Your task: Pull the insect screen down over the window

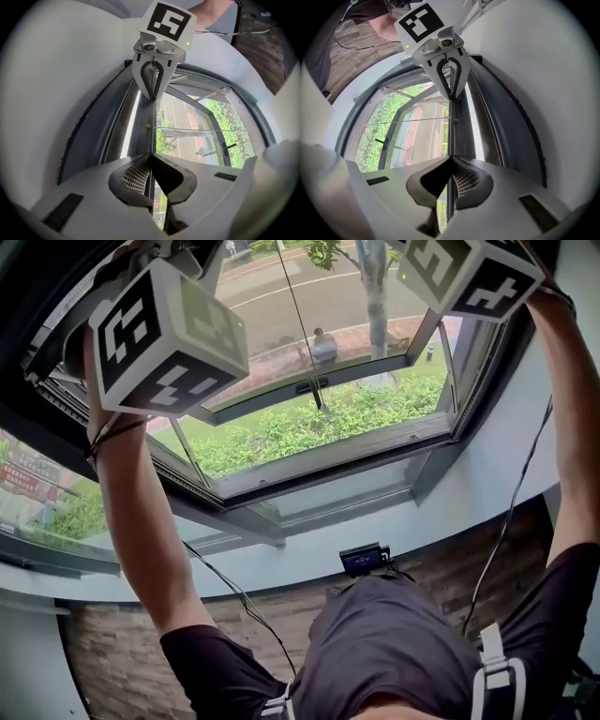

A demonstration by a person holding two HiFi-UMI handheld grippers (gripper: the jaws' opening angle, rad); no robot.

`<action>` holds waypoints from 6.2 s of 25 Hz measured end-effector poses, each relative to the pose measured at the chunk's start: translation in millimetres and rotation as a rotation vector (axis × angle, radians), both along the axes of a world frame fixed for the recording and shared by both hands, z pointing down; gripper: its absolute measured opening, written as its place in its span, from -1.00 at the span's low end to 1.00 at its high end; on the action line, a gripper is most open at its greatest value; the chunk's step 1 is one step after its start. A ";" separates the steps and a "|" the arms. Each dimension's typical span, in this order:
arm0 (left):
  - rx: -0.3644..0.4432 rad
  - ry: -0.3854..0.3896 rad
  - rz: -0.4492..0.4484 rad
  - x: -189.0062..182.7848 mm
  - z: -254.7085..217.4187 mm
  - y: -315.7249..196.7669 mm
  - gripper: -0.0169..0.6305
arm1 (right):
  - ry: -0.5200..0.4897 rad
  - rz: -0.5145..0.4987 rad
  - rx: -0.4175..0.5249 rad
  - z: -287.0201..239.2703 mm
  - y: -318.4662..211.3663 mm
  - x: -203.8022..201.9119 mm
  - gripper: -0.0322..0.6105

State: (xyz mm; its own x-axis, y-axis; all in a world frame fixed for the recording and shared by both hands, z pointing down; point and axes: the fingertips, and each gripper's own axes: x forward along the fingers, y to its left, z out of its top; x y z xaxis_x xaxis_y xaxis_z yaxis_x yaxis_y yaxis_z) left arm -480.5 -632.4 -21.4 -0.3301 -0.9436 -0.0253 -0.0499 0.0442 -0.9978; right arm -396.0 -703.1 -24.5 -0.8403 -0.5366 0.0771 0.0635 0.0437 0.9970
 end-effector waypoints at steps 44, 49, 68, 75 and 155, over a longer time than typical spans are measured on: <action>-0.515 0.465 0.063 3.4 409.7 -16.9 -0.88 | 0.431 0.035 -0.471 408.4 -20.5 1.9 -0.84; -0.558 0.507 0.043 5.3 469.2 -19.1 -0.88 | 0.456 0.041 -0.502 467.6 -21.6 3.1 -0.84; -0.641 0.614 0.001 -4.8 573.2 -8.4 -0.88 | 0.526 0.085 -0.561 571.9 -11.3 -7.1 -0.84; -0.672 0.643 -0.031 -6.0 628.2 -9.9 -0.88 | 0.550 0.105 -0.582 622.6 -10.2 -11.0 -0.84; 0.423 2.047 1.113 206.0 388.9 453.5 -0.79 | -1.015 -0.061 -1.798 474.1 343.6 332.3 -0.87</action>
